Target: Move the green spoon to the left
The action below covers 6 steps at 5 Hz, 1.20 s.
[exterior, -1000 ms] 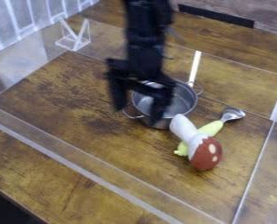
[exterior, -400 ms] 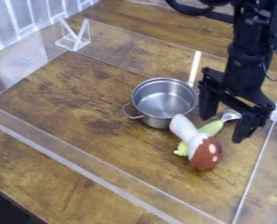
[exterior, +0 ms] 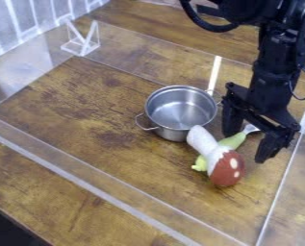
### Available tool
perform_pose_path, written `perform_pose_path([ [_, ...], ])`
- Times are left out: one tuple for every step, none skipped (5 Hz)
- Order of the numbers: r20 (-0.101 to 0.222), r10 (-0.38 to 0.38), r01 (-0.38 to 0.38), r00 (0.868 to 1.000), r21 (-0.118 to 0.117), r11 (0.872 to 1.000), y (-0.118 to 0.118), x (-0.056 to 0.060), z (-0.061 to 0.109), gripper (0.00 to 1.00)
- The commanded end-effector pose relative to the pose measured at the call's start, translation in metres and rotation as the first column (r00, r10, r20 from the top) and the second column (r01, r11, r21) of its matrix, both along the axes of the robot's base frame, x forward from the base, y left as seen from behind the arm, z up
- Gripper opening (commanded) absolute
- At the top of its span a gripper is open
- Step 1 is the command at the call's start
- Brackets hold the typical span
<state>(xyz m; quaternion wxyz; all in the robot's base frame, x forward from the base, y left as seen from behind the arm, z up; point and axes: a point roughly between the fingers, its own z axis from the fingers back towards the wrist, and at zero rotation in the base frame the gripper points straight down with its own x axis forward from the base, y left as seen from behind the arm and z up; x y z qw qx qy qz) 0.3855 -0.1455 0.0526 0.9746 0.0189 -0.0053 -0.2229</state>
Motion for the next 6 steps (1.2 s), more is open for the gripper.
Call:
perform_pose_path([
  [0.060, -0.070, 0.071, 0.996, -0.016, 0.997, -0.013, 0.000, 0.018, 1.00],
  [0.063, -0.080, 0.081, 0.995, -0.014, 0.997, -0.001, 0.004, 0.016, 1.00],
  [0.062, -0.062, 0.063, 0.996, -0.010, 0.998, 0.015, 0.010, 0.016, 1.00],
  [0.074, 0.014, -0.014, 0.997, 0.000, 1.000, 0.016, 0.019, 0.011, 1.00],
  [0.098, 0.057, -0.058, 0.994, 0.009, 0.998, 0.011, 0.024, 0.007, 1.00],
  [0.116, 0.019, -0.019, 0.993, 0.004, 1.000, 0.001, 0.034, 0.011, 1.00],
])
